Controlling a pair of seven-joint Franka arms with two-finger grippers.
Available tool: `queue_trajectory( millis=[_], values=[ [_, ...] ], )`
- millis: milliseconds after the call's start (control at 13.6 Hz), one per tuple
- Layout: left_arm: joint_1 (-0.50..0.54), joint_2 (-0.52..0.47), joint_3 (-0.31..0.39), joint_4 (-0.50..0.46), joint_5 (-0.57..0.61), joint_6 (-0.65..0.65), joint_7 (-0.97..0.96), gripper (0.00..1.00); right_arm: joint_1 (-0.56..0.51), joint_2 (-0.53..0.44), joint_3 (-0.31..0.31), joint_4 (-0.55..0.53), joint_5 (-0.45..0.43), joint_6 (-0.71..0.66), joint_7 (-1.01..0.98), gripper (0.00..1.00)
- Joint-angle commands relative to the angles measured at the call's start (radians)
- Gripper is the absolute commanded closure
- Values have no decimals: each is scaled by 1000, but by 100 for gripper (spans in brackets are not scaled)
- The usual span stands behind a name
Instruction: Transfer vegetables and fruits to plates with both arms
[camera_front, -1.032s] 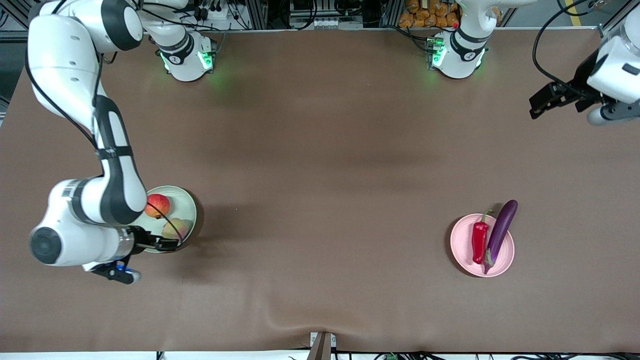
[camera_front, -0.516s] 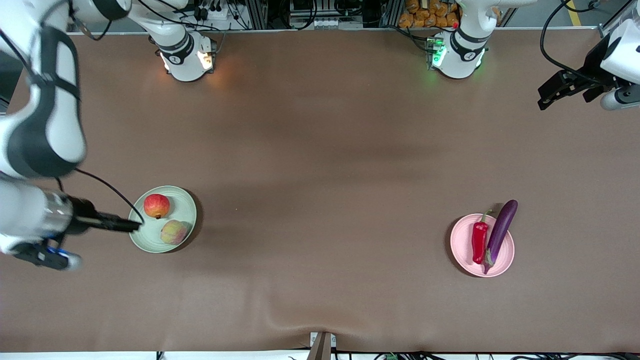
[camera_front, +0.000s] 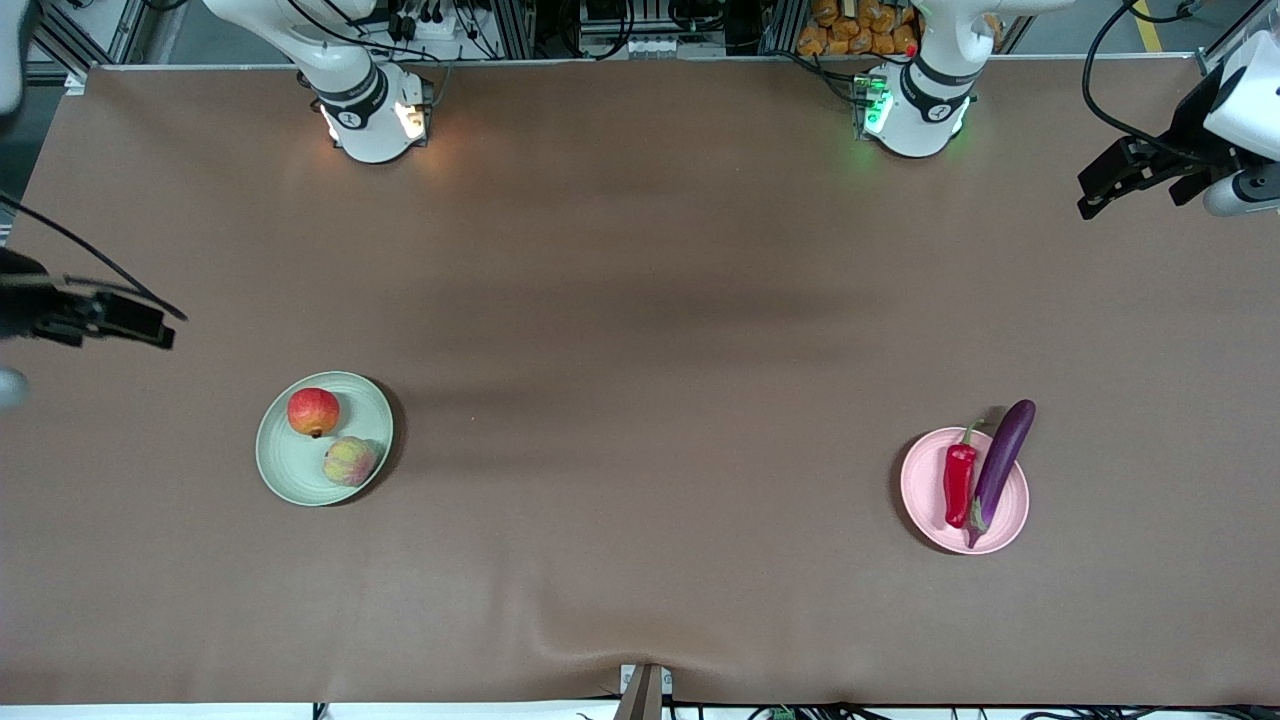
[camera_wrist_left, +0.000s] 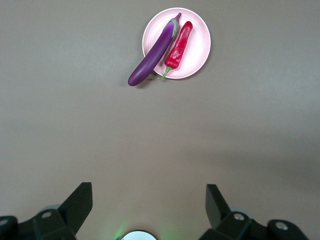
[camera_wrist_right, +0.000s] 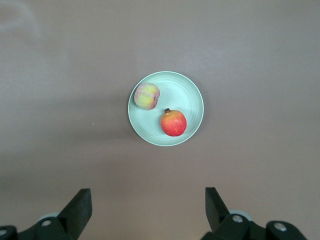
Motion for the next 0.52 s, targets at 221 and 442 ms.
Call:
queue_trajectory(
  millis=[221,442],
  values=[
    [1,-30,6,-3,-18,-28,27,0,-17,-353,14,-553,-26,259,-27,0],
    [1,-44,6,-2,-18,-51,28,0,-37,-378,12,-600,-24,281,-72,0]
  ],
)
